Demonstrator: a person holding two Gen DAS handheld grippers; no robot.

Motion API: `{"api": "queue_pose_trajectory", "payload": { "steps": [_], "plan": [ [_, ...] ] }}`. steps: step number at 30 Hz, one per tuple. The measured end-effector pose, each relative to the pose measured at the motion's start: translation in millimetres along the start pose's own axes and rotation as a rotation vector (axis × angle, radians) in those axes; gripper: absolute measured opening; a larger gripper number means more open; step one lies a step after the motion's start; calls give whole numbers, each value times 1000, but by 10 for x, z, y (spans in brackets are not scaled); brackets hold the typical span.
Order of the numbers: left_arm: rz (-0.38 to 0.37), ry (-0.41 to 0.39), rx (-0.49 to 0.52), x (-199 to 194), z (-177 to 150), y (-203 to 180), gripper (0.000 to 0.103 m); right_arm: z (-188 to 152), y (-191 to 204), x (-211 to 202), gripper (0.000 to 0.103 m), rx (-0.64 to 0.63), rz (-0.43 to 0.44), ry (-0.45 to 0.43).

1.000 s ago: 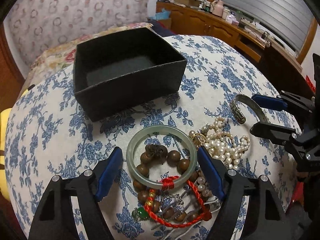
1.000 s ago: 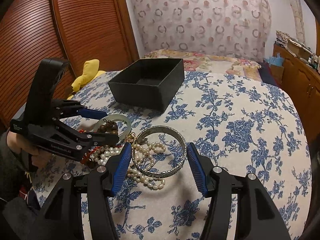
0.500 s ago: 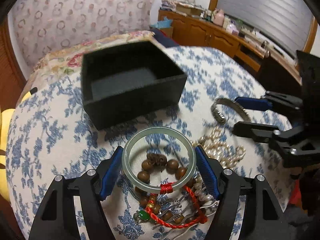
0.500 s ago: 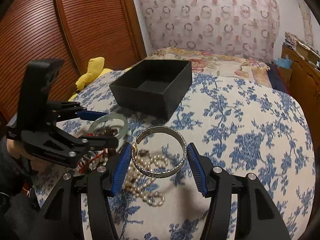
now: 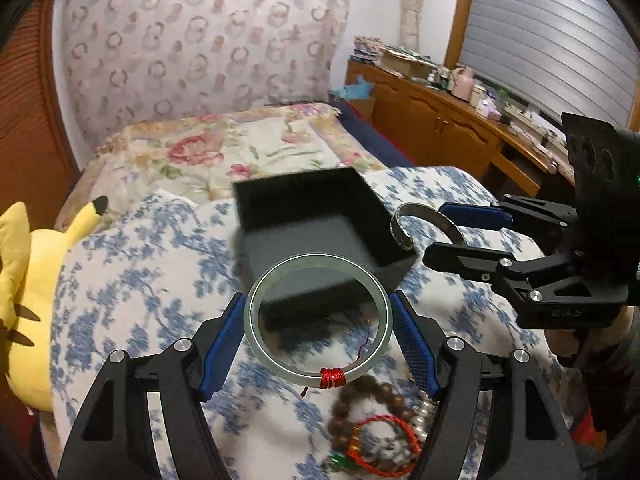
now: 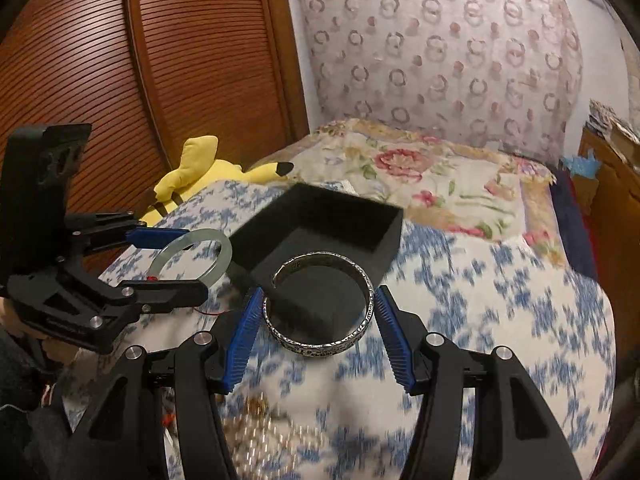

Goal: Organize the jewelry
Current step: 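Lower both bangles into the black box and open both tools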

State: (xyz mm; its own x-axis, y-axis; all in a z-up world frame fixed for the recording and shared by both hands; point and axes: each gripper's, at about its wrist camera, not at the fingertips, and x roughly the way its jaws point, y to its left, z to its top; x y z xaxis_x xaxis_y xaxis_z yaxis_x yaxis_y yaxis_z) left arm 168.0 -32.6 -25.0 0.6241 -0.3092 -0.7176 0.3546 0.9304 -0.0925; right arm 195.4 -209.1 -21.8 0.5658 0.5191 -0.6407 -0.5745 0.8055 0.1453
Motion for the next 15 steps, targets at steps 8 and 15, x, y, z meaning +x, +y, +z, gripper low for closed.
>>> {"api": "queue_pose_trajectory", "payload": {
  "steps": [8,15],
  "plan": [
    [34,-12,-49,65,161,257,69,164,-42,396,60,-14,14,29],
    [41,-10,-54,148,249,315,69,160,-75,480,60,-10,32,27]
  ]
}}
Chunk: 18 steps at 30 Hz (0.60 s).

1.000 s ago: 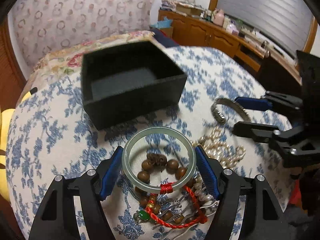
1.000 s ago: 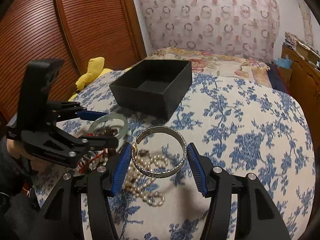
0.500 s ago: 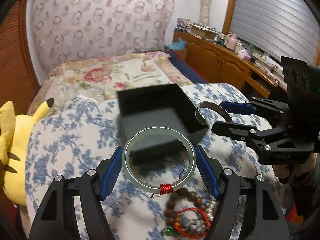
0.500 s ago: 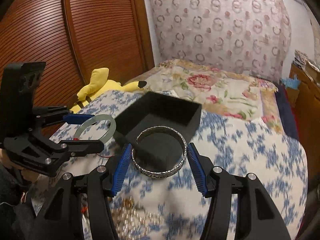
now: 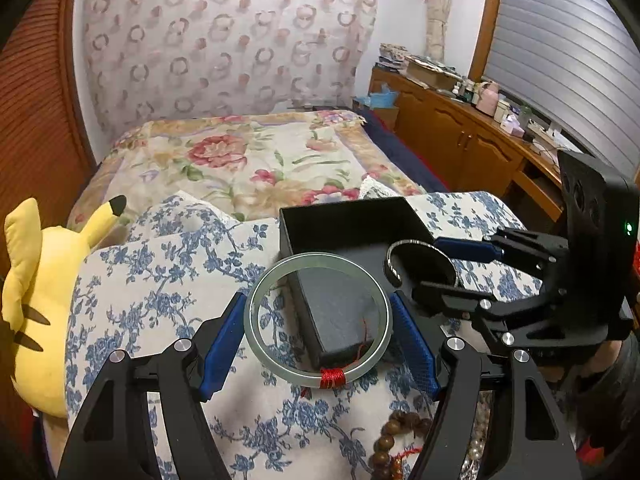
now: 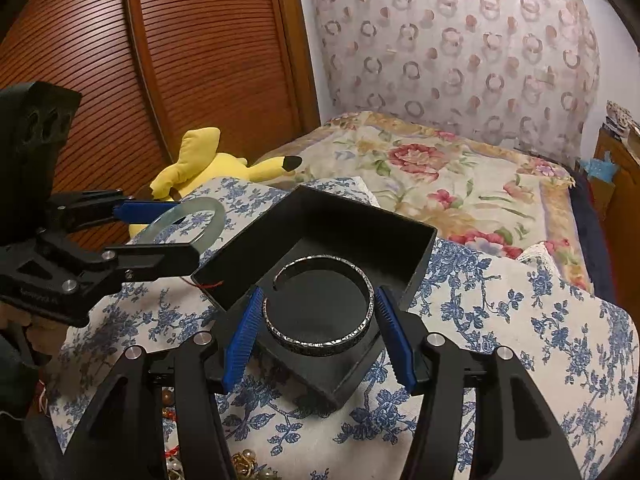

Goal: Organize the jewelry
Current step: 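Lower both bangles into the black box and open both tools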

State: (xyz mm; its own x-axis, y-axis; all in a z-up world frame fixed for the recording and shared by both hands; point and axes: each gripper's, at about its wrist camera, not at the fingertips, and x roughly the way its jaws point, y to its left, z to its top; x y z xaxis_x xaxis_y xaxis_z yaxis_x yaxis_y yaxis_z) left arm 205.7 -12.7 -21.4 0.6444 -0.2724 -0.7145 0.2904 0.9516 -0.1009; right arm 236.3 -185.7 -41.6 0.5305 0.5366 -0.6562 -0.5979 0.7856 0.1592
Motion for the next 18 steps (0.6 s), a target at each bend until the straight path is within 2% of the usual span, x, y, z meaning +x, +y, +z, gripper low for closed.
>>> {"api": "queue_pose_trajectory", "payload": {
  "steps": [6,12,18],
  "plan": [
    [1,4,3,89,87,-19,69,27,-51,-95,61,7,-4,-32],
    [-2,25,20,245,185,-114,69,25,-212,-233,61,27,-73,-71],
    [18,33,39,388,273,-190,69,18,-396,-294,61,56,-103,-85]
  ]
}}
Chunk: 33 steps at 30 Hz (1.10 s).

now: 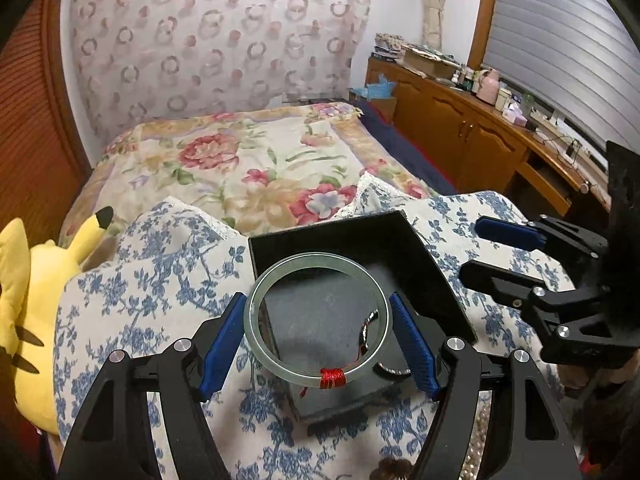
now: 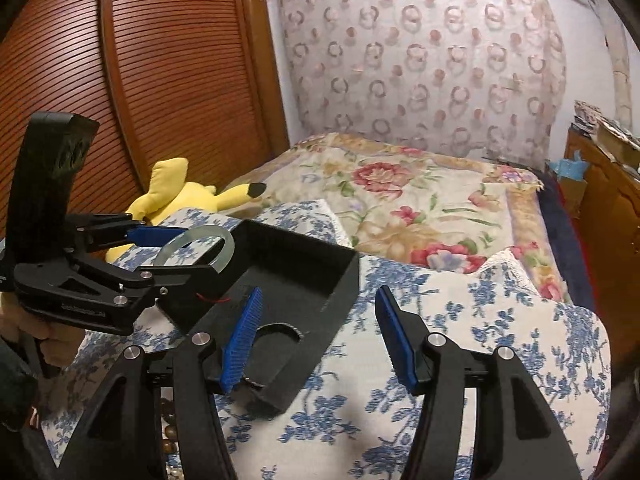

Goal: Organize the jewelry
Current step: 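Lower both bangles into the black box and open both tools, then move the left tool back to the pile over the red string bracelet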

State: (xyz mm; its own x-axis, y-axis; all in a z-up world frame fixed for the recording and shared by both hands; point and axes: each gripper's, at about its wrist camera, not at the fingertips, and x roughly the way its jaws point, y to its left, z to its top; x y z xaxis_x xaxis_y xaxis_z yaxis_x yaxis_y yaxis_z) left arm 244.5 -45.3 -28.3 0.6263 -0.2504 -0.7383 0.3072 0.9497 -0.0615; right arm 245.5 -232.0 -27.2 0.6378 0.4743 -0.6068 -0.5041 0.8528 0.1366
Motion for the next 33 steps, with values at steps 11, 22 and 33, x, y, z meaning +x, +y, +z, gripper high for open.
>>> {"api": "queue_pose_trajectory", "payload": {
  "steps": [11,22,33],
  "plan": [
    [12,-1,15,38,3,-66,74,26,46,-71,61,-9,-28,-6],
    [-18,-29,6,-353,-394,-121,75,-224,217,-446,72,-15,-55,-3],
    [-54,-5,-59,-642,-1117,-84,75,-843,441,-747,73,2,-101,42]
  ]
}}
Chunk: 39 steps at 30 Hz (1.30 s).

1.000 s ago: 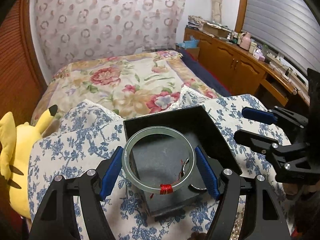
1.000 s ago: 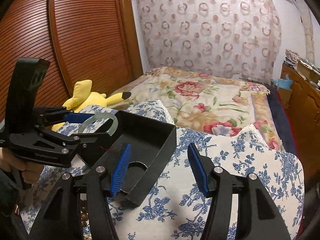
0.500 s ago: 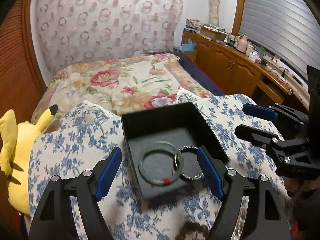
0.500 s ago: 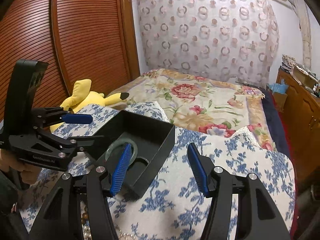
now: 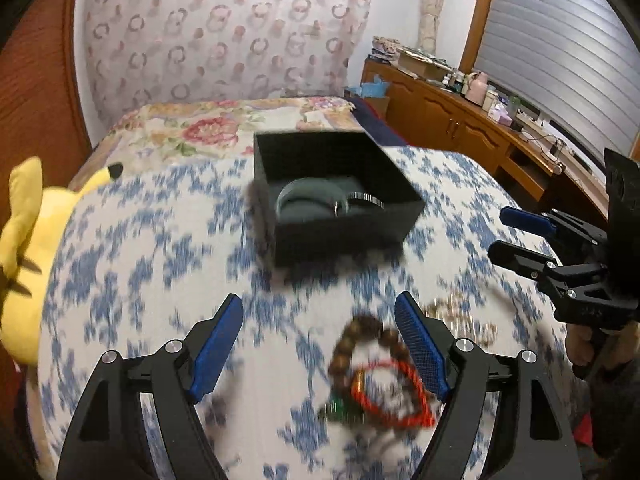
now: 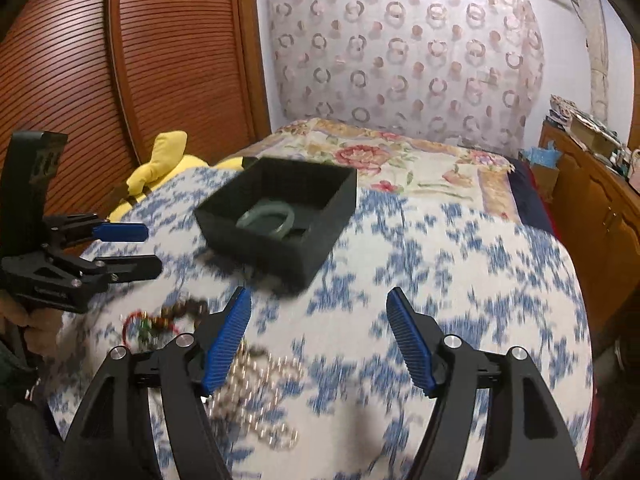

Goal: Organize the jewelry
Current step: 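Move the left tool back to the pile over the red string bracelet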

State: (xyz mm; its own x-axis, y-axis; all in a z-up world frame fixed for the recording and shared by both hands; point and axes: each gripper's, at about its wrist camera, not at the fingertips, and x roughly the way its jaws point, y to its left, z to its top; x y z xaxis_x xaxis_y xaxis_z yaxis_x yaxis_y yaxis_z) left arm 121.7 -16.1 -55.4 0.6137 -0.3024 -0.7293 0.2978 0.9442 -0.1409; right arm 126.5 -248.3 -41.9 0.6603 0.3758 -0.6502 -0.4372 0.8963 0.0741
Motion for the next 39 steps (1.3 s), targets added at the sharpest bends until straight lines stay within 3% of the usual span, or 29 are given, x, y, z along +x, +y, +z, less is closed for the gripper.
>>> {"api": "queue_pose_trajectory", "payload": {
  "steps": [4,9,16,24,27,32,39],
  "plan": [
    [-29,13,-27,-47,-183,25,74,-231,80,-99,73,14,-5,12],
    [-71,28,-47,-94,-344,-10,57,-463,198,-201,73,15,-10,29],
    [-83,38,-71,-81,-414,-68,49,-689,307,-329,73,18,-9,31],
    [-135,65,-121,24,-424,-32,30,-787,387,-303,73,17,-8,32],
    [-162,67,-132,25,-422,-28,17,-787,381,-315,73,20,-4,26],
    [-166,22,-142,-81,-412,-30,6,-790,380,-305,73,21,1,26],
    [-127,-48,-111,-297,-373,-44,5,-793,387,-299,73,17,-1,28]
  ]
}}
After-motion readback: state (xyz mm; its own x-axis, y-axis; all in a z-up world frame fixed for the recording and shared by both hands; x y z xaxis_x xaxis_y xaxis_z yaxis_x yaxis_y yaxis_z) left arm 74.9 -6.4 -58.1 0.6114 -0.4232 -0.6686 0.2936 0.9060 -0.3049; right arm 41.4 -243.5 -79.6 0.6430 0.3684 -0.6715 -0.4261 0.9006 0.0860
